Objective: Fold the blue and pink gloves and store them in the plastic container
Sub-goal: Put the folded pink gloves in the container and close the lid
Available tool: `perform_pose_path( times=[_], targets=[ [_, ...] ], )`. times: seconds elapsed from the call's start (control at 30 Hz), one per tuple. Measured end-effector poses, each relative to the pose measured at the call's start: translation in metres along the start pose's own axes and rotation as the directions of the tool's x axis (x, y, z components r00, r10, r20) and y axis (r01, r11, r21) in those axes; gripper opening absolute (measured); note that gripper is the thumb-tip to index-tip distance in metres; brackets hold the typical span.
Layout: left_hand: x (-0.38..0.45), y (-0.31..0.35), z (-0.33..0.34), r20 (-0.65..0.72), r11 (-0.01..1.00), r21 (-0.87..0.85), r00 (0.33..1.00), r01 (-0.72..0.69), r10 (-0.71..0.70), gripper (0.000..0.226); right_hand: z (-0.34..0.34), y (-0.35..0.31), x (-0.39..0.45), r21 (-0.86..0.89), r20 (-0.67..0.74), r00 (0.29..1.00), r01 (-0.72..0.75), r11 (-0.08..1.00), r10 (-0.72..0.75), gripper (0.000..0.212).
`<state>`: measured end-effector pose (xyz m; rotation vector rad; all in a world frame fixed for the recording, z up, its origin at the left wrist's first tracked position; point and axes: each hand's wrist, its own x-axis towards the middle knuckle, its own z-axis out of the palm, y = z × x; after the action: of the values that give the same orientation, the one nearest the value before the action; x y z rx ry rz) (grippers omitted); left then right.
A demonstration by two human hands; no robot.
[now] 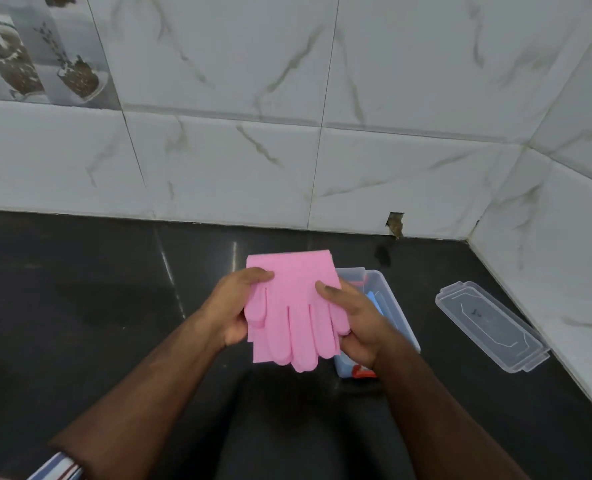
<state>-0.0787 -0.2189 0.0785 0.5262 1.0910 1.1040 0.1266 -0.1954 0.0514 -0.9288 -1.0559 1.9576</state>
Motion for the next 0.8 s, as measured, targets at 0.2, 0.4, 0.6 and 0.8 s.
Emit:
perform_pose_path(
  times=[0.2, 0.4, 0.6, 0.8],
  targets=[
    [0.015, -0.018, 0.022, -0.057, 0.957, 0.288, 0.998, 0.043, -0.028, 0.024, -0.023, -0.003, -0.004, -0.305, -0.29, 0.954, -0.016, 0.952, -0.077, 0.057],
    [0.029, -0.022, 0.062, 0.043, 0.902, 0.431, 0.997, 0.035, -0.059, 0.02, -0.054, -0.03, -0.02, -0.605, -0.344, 0.899, 0.009, 0.796, -0.272, 0.078],
    [0.048, -0.03, 0.093, 0.104, 0.861, 0.509, 0.993, -0.001, -0.06, 0.026, -0.083, -0.046, -0.02, -0.822, -0.396, 0.858, -0.172, 0.543, -0.328, 0.07],
    [0.068, -0.043, 0.098, 0.078, 0.789, 0.614, 0.997, -0.033, -0.02, 0.032, -0.079, -0.041, -0.014, -0.915, -0.373, 0.863, -0.28, 0.292, -0.34, 0.05]
  ],
)
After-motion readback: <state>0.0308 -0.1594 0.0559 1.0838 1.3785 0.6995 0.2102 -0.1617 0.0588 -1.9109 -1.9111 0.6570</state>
